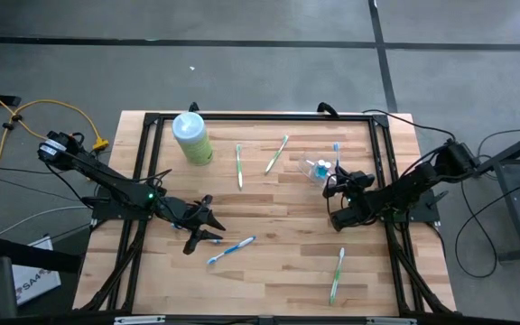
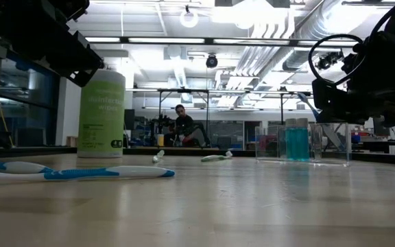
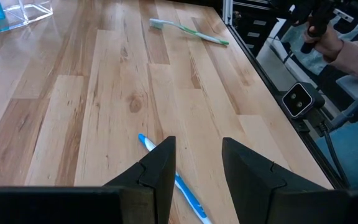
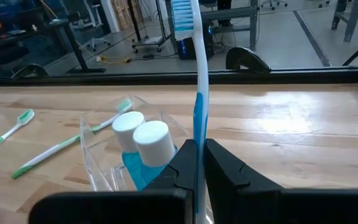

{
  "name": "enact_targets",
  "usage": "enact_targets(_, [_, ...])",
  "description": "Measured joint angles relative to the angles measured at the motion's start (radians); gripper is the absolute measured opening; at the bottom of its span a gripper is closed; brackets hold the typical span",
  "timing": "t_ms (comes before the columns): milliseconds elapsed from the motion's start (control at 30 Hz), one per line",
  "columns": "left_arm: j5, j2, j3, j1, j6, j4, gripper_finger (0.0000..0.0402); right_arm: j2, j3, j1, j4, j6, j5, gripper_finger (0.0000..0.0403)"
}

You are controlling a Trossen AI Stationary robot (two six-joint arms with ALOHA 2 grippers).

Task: Pick & Place toothbrushing station
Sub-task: Put the right blue toothbrush into the right of the transparent organizer

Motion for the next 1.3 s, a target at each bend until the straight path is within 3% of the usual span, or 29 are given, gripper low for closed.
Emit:
enact_targets(333, [0.0, 0.0, 0.0, 0.0, -0.005, 0.0, 0.0127, 0.0, 0.0, 0.0, -0.001, -0.033, 0.045, 0.0009])
enact_targets(1300, [0.0, 0.0, 0.0, 0.0, -0.006, 0.0, 0.0127, 0.0, 0.0, 0.0, -0.009, -0.059, -0.026, 0.0022])
